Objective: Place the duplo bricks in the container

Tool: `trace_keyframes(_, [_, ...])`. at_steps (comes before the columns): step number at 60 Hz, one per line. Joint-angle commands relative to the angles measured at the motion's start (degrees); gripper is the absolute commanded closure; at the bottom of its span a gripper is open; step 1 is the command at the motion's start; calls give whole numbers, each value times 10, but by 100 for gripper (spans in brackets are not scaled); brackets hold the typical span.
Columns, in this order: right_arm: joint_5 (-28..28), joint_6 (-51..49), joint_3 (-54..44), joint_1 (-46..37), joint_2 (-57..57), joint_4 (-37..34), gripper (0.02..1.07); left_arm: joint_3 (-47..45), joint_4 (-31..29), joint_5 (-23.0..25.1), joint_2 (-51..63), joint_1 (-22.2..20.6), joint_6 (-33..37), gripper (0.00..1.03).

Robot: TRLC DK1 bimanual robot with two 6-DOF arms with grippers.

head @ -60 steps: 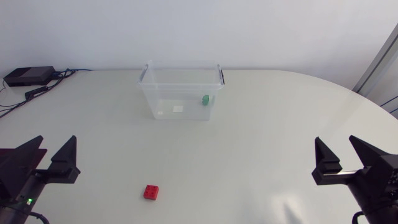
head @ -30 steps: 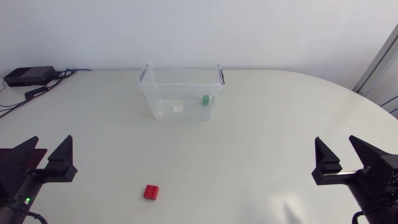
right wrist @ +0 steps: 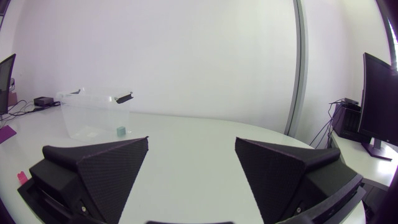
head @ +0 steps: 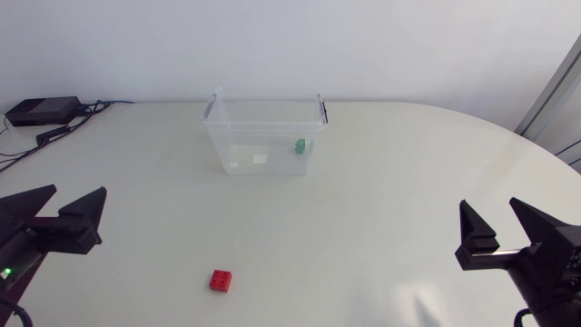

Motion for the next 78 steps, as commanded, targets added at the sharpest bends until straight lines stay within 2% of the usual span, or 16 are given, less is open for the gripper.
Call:
trace_keyframes(1, [-3, -12, -12, -5, -5, 7, 6, 52, -32, 5, 42, -22, -2, 4])
trace_keyframes(10, [-3, -12, -12, -5, -5, 7, 6, 114, -105, 5, 114, -33, -11, 4])
trace_keyframes(17, [-3, -12, -12, -5, -5, 7, 6, 149, -167, 5, 163, -57, -15, 4])
trace_keyframes(32, [-3, -12, -12, -5, -5, 7, 6, 188, -255, 5, 227, -93, -17, 4])
trace_keyframes(38, [-3, -12, -12, -5, -5, 7, 6, 189, -268, 7, 250, -112, -29, 4])
trace_keyframes(47, [-3, -12, -12, -5, -5, 7, 6, 182, -289, 7, 321, -172, -36, 4])
trace_keyframes(70, [-3, -12, -12, -5, -5, 7, 6, 225, -291, 4, 490, -295, -62, 4])
trace_keyframes(78, [-3, -12, -12, -5, -5, 7, 6, 249, -292, 2, 542, -317, -80, 4])
